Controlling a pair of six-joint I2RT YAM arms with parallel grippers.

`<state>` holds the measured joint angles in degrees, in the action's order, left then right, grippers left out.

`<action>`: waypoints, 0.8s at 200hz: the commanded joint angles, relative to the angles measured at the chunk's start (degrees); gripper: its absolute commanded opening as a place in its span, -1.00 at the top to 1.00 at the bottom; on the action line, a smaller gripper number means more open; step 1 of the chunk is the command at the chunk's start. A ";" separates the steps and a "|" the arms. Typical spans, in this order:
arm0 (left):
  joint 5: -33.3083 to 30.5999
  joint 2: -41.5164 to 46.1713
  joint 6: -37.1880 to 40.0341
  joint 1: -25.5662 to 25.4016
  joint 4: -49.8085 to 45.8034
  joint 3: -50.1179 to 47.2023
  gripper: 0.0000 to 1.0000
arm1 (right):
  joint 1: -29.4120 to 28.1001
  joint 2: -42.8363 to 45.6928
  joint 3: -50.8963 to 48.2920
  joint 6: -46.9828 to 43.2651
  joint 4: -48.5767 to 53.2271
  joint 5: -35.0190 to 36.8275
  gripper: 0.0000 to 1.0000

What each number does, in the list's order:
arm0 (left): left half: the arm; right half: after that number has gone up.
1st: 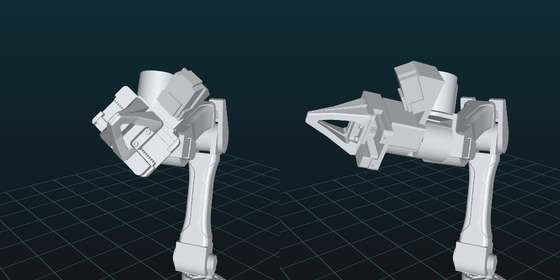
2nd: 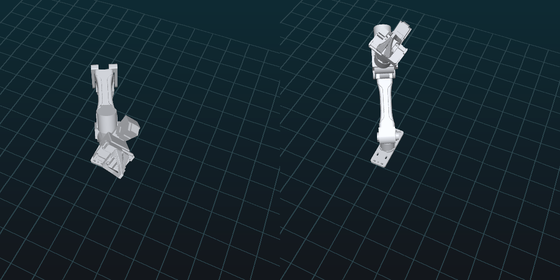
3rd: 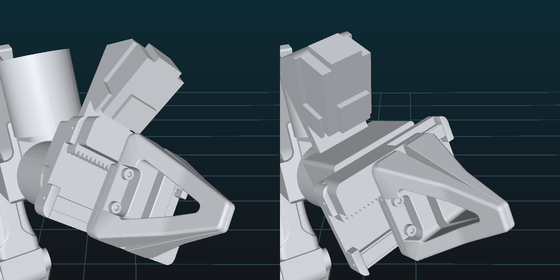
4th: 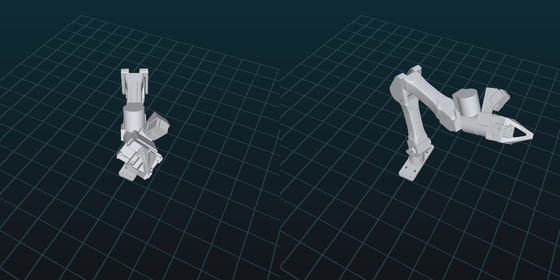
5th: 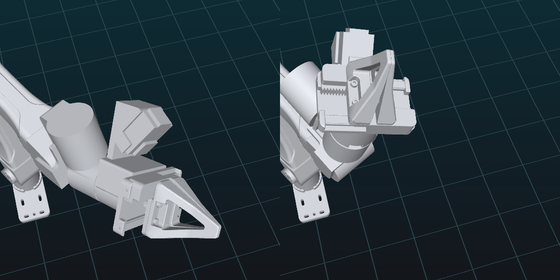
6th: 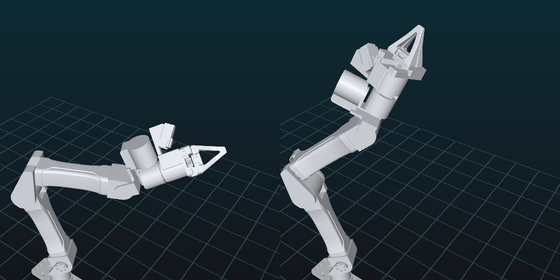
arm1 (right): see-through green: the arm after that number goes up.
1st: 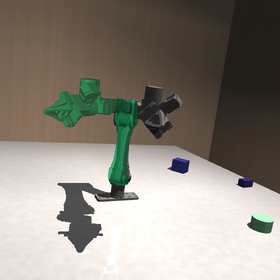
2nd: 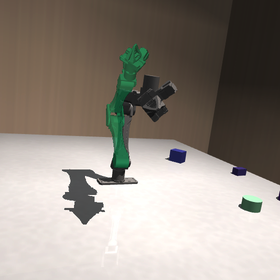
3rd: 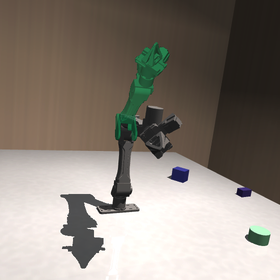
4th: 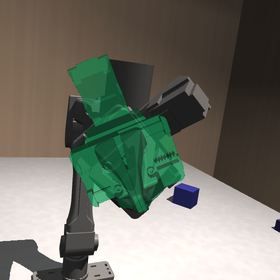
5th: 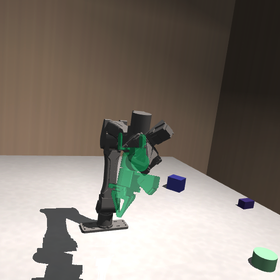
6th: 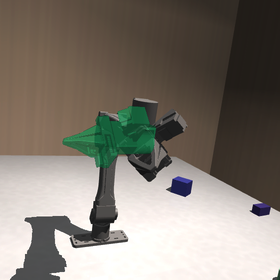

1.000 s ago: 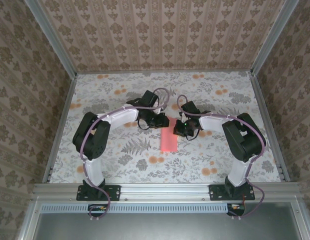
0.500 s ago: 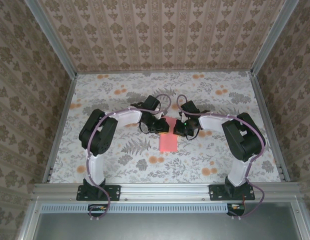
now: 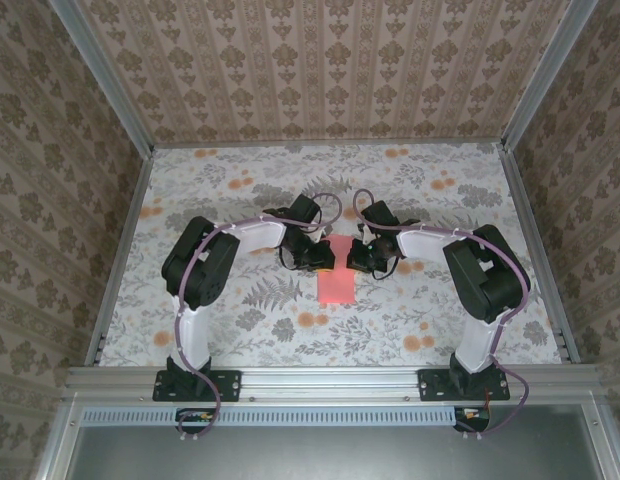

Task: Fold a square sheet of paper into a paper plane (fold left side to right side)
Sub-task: First fold the square sheet of paper in half at the center of the table.

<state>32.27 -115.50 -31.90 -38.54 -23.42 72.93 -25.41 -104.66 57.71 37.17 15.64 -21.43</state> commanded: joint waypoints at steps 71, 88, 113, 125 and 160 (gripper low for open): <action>-2.62 0.63 2.37 2.53 -2.53 -4.63 0.73 | -0.43 -3.41 -0.14 -1.70 6.12 4.11 0.87; -2.89 1.46 2.70 3.27 -2.51 -5.52 0.74 | -0.45 -3.39 -0.13 -1.75 6.21 4.37 0.87; -3.04 2.53 3.28 4.50 -2.87 -6.98 0.74 | -0.43 -3.41 -0.32 -1.70 6.12 4.48 0.88; -3.28 3.05 3.64 5.11 -3.12 -7.58 0.74 | -0.43 -3.42 -0.28 -1.67 6.14 4.39 0.88; -3.59 5.38 4.00 6.37 -3.05 -8.35 0.74 | -0.48 -3.25 -0.41 -1.66 5.47 3.85 0.87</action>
<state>33.47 -112.01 -29.71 -33.95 -21.28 66.48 -25.41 -105.01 58.30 36.14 16.56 -21.28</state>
